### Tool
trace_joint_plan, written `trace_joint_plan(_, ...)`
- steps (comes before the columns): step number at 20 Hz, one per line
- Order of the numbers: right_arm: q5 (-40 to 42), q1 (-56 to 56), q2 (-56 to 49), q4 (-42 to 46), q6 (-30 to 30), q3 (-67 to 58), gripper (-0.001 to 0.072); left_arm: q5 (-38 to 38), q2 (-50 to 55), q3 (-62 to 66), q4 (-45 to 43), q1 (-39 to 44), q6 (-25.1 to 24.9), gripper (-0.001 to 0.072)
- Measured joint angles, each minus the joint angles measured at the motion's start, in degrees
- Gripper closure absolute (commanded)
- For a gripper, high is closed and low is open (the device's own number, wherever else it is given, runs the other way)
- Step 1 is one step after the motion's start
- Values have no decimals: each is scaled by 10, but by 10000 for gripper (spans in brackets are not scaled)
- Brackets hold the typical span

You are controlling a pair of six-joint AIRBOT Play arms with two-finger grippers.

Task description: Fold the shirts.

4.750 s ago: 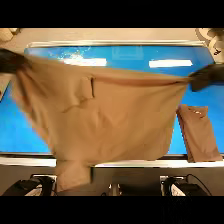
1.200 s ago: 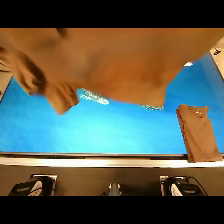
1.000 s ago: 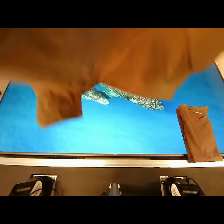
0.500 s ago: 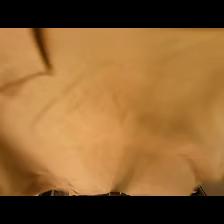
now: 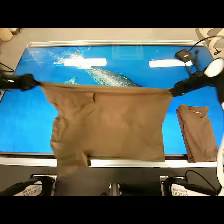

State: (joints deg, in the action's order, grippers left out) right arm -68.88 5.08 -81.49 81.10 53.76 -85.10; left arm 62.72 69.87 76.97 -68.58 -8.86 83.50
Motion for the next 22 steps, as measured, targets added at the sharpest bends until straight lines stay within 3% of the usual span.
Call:
trace_joint_plan(7, 264, 0, -110, -59, 2, 14, 690, -215, 164, -32, 56, 39, -5, 682)
trace_joint_plan(11, 335, 0, -145, -69, 5, 16, 689, -333, 205, -30, 94, 51, -6, 682)
trace_joint_plan(16, 300, 0, -167, -80, 11, 16, 689, -386, 240, -30, 155, 55, -6, 683)
trace_joint_plan(19, 243, 0, -155, -76, 12, 15, 690, -340, 222, -30, 169, 43, -43, 682)
trace_joint_plan(22, 147, 0, -144, -70, 13, 17, 690, -244, 198, -30, 153, 19, -69, 683)
